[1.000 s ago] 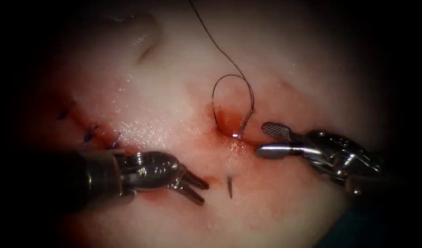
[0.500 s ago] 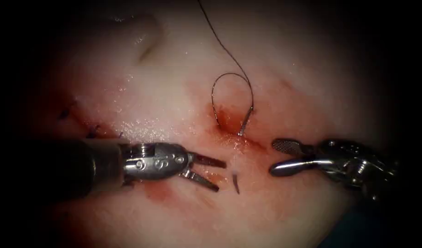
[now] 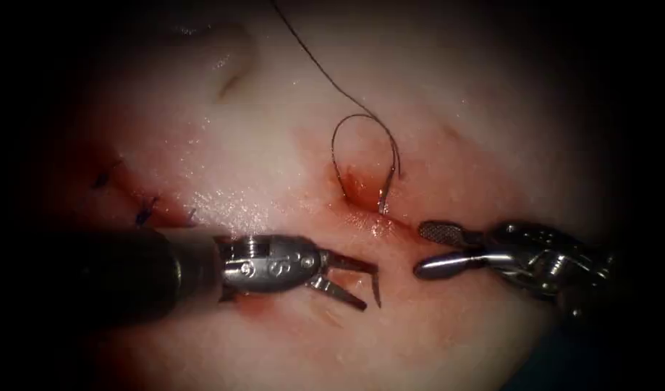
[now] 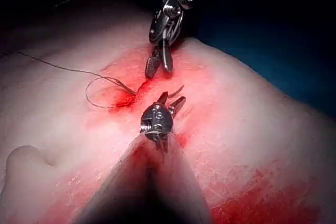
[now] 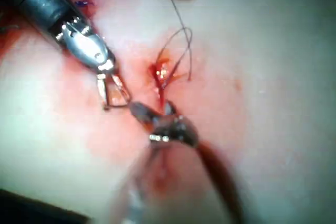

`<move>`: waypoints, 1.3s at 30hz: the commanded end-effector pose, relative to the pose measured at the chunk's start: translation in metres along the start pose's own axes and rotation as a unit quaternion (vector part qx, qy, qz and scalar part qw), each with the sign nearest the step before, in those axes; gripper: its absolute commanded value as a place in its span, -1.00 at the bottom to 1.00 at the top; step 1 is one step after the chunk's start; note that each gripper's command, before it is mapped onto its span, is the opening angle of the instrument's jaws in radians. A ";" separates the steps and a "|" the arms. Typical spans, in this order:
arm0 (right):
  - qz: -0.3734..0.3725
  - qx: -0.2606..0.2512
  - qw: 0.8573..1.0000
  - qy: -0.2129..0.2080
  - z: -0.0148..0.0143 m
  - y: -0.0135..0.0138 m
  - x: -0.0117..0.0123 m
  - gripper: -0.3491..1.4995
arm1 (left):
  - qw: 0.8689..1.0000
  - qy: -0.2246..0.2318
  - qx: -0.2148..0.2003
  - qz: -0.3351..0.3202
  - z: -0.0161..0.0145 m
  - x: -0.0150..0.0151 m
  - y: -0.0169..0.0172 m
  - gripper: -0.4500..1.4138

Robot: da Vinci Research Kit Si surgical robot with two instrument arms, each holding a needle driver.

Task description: Wound Closure

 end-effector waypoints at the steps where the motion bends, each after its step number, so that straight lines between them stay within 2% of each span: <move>1: -0.001 0.001 1.000 0.000 0.0011 0.0001 -0.0005 0.58 | 1.000 0.004 0.002 -0.002 0.0010 -0.0003 -0.0003 -0.10; 11: -0.002 0.001 1.000 0.000 0.0012 0.0001 -0.0006 0.58 | 1.000 0.004 0.003 -0.001 0.0022 -0.0006 -0.0009 -0.12; 15: -0.002 0.001 1.000 0.000 0.0012 0.0001 -0.0006 0.58 | 1.000 0.002 0.004 -0.007 0.0027 -0.0015 -0.0008 -0.33; 16: -0.002 0.001 1.000 0.000 0.0012 0.0001 -0.0006 0.58 | 1.000 0.002 0.004 -0.014 0.0028 -0.0018 -0.0006 -0.55; 17: -0.002 0.001 1.000 0.000 0.0012 0.0001 -0.0006 0.58 | 1.000 0.002 0.004 -0.019 0.0027 -0.0020 -0.0004 -0.68; 18: -0.002 0.001 1.000 0.000 0.0012 0.0001 -0.0006 0.58 | 1.000 0.002 0.004 -0.019 0.0027 -0.0020 -0.0004 -0.68; 19: -0.001 0.001 1.000 0.000 0.0012 0.0001 -0.0005 0.56 | 0.999 0.003 0.003 -0.036 0.0026 -0.0020 0.0000 -0.84; 22: -0.001 0.001 1.000 0.000 0.0012 0.0001 -0.0005 0.56 | 0.997 0.015 0.003 -0.072 0.0023 -0.0018 0.0006 -0.95; 28: -0.001 0.002 1.000 -0.001 0.0011 0.0000 -0.0005 0.56 | 0.992 0.048 0.001 -0.117 0.0021 0.0006 0.0017 -1.00; 31: -0.001 0.002 1.000 -0.001 0.0011 0.0000 -0.0005 0.56 | 0.984 0.089 -0.002 -0.152 0.0016 0.0027 0.0026 -1.00; 35: -0.001 0.002 1.000 -0.001 0.0011 0.0000 -0.0006 0.56 | 0.979 0.116 -0.003 -0.166 0.0012 0.0045 0.0035 -1.00; 39: -0.001 0.002 1.000 -0.001 0.0011 -0.0001 -0.0006 0.54 | 0.968 0.148 -0.007 -0.203 0.0009 0.0064 0.0050 -1.00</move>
